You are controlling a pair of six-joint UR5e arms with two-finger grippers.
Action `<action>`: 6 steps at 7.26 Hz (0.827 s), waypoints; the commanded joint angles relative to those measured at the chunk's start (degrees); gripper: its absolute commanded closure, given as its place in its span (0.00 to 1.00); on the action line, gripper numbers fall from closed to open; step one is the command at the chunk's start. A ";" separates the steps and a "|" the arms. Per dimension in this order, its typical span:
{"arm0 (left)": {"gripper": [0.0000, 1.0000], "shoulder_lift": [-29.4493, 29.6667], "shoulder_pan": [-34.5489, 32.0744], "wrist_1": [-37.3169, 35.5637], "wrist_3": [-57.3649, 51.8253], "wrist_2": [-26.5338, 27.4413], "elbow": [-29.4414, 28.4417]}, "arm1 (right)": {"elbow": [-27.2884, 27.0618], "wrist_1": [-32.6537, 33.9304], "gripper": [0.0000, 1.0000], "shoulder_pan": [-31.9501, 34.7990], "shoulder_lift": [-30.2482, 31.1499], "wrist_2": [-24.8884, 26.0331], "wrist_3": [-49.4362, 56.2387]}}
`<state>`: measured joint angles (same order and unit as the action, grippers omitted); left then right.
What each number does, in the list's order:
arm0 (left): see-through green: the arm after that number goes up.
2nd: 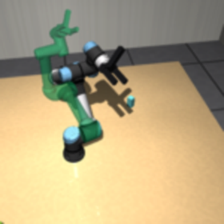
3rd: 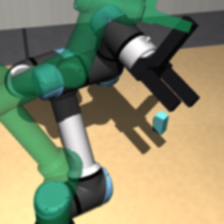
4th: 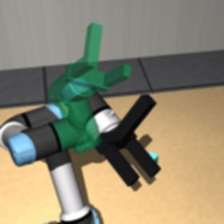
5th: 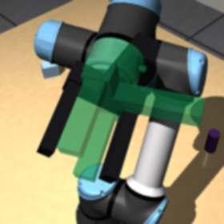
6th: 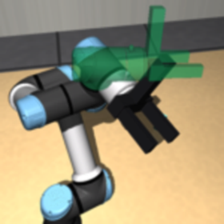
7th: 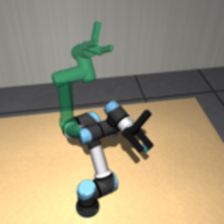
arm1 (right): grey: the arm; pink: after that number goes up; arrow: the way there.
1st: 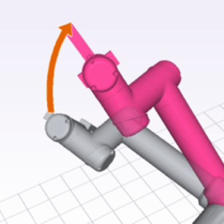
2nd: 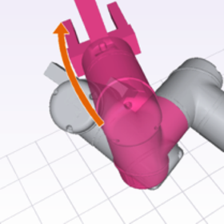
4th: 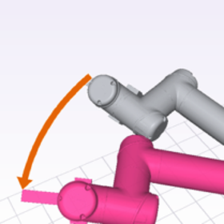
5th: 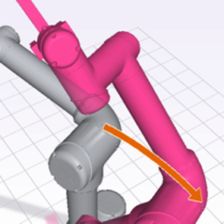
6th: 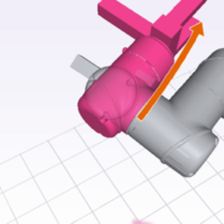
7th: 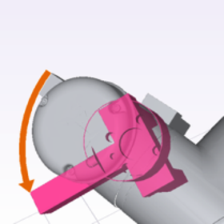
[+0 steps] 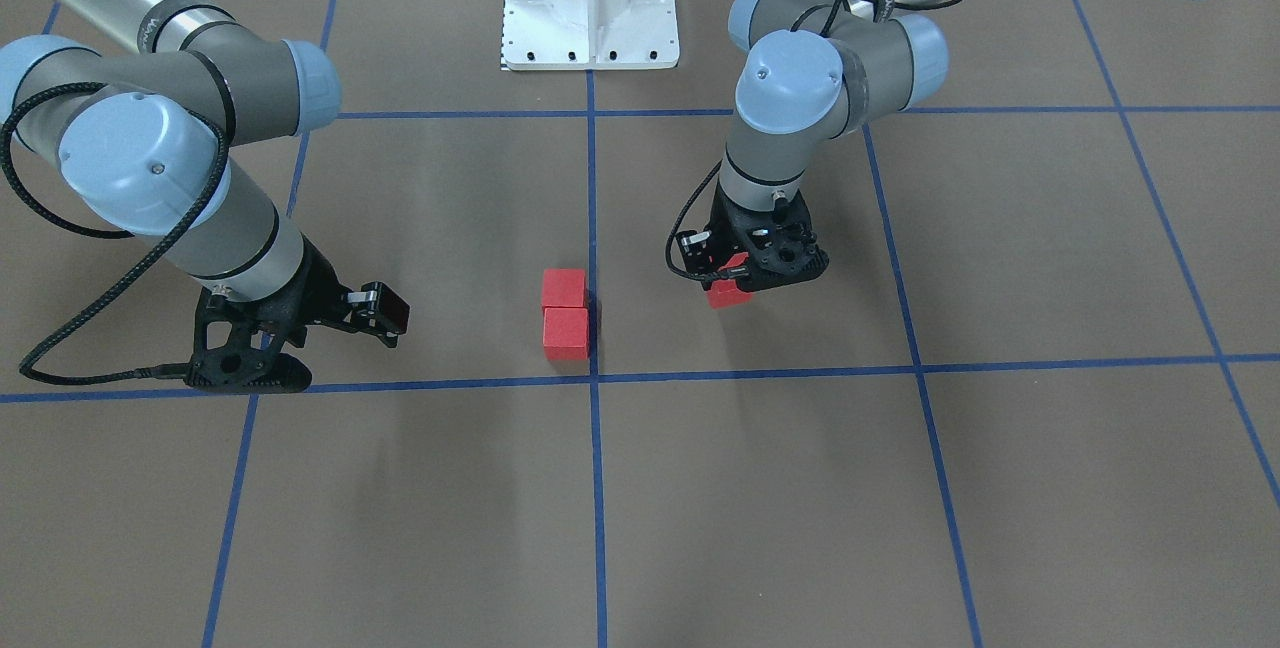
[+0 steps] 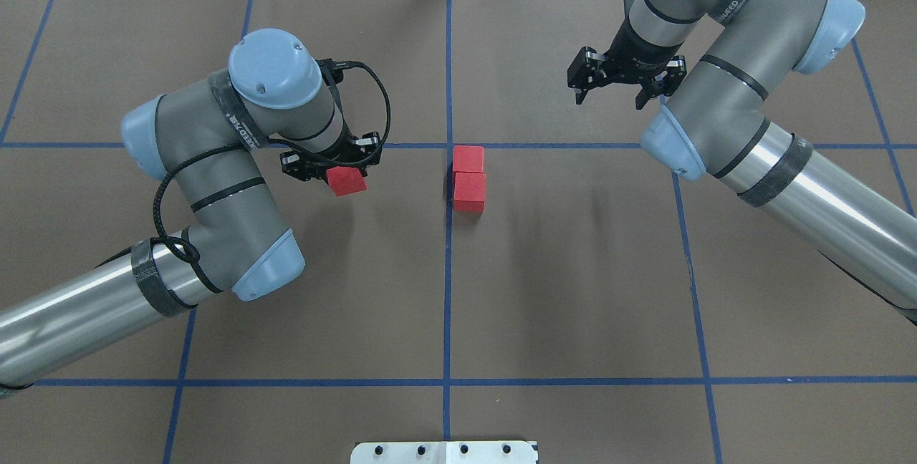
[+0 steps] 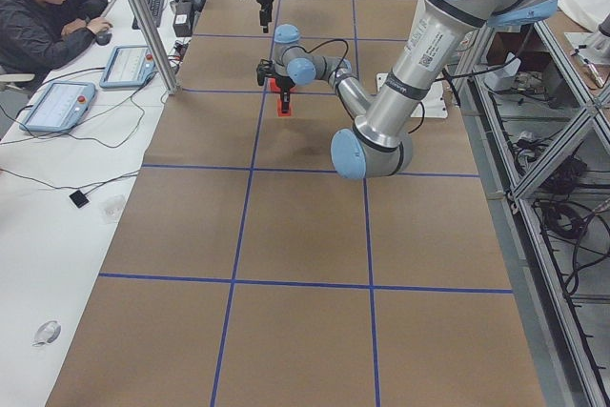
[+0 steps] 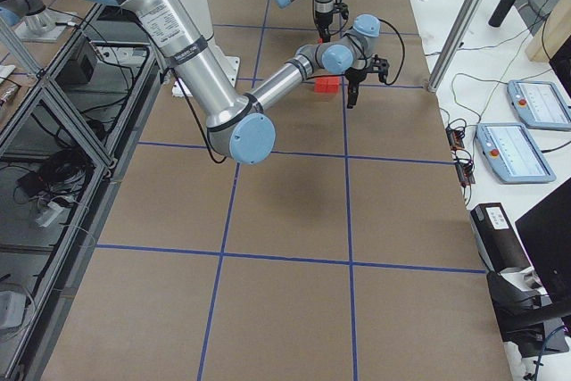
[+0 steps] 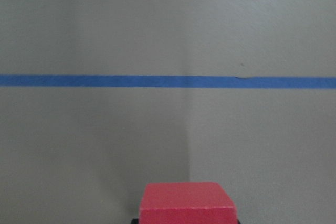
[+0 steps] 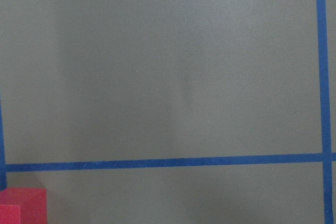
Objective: Form red blocks into L shape at center
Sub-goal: 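Lift the red cube with the left gripper and carry it toward the center cubes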
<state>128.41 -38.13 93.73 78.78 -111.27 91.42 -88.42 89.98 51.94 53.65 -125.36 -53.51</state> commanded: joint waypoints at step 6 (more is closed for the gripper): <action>1.00 10.36 -2.92 0.13 46.92 -2.18 -9.84 | 0.09 -0.42 0.01 0.00 1.10 0.20 0.07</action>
<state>137.65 -40.96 93.42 116.48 -112.08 82.90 -88.37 89.64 51.94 54.51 -125.16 -53.44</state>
